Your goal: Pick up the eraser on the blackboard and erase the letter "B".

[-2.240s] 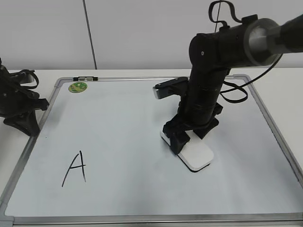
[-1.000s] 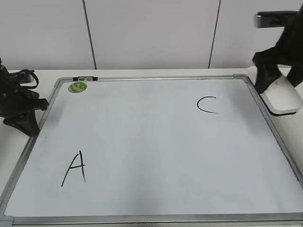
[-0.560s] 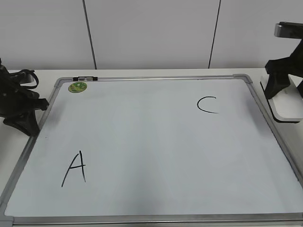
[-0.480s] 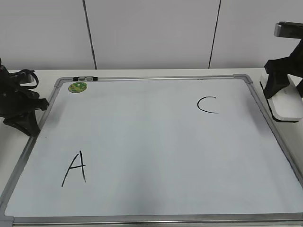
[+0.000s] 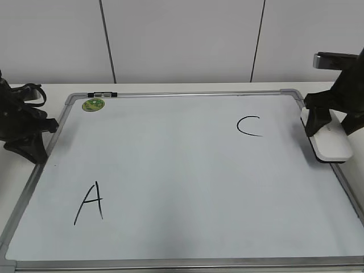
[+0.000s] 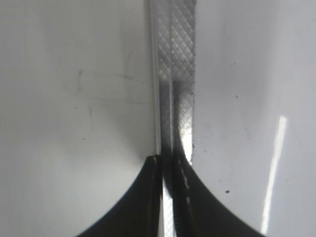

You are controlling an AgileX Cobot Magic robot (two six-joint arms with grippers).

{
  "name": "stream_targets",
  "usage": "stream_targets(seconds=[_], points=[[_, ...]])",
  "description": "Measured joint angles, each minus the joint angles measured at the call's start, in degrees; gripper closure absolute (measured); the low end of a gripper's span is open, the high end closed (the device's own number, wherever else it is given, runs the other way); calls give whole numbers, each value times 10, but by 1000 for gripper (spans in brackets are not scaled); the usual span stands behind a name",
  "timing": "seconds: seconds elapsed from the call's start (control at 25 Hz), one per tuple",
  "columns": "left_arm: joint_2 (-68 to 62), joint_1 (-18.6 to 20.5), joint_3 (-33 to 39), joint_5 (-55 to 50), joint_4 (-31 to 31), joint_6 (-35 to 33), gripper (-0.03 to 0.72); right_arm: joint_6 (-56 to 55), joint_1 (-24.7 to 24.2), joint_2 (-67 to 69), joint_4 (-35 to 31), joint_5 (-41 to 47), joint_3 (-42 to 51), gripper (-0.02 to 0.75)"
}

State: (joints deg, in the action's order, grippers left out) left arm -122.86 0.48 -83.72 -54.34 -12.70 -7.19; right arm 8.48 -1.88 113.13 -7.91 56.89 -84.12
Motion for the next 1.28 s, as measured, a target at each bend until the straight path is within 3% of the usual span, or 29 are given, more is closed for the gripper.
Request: stream_targets(seconds=[0.72,0.96,1.28], points=[[0,0,0,0,0,0,676,2,7,57,-1,-28,-9,173],[0,0,0,0,0,0,676,3,7,61,-1,-27,-16,116],[0,0,0,0,-1,0,676,3,7,61,1,64,-122,106]])
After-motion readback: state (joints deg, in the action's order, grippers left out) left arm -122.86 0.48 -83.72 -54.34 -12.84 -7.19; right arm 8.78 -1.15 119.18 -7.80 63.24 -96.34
